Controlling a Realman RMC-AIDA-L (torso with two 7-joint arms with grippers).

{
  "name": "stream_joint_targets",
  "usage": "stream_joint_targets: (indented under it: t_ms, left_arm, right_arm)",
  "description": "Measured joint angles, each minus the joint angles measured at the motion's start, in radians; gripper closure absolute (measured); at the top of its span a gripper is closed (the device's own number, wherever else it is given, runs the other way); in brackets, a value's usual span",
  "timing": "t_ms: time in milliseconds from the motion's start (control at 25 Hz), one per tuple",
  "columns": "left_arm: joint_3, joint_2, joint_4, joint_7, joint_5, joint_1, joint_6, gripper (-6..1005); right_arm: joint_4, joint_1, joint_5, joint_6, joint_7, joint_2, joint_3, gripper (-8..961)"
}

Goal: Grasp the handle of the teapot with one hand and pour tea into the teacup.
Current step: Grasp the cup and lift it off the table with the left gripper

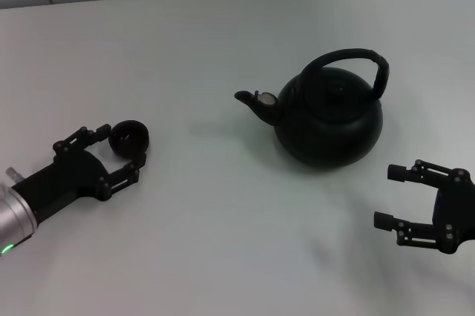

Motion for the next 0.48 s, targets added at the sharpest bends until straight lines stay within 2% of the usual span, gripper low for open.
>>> stream_joint_targets:
  t_ms: [120, 480]
  left_arm:
    - [-0.004, -0.003, -0.017, 0.013, -0.011, -0.029, -0.029, 200]
    - [-0.005, -0.003, -0.037, 0.014, -0.027, -0.063, -0.076, 201]
  right_arm:
    - [-0.001, 0.0, 0.0, -0.003, 0.001, 0.0, 0.001, 149]
    - [-0.01, 0.003, 0.006, -0.019, 0.004, -0.002, 0.014, 149]
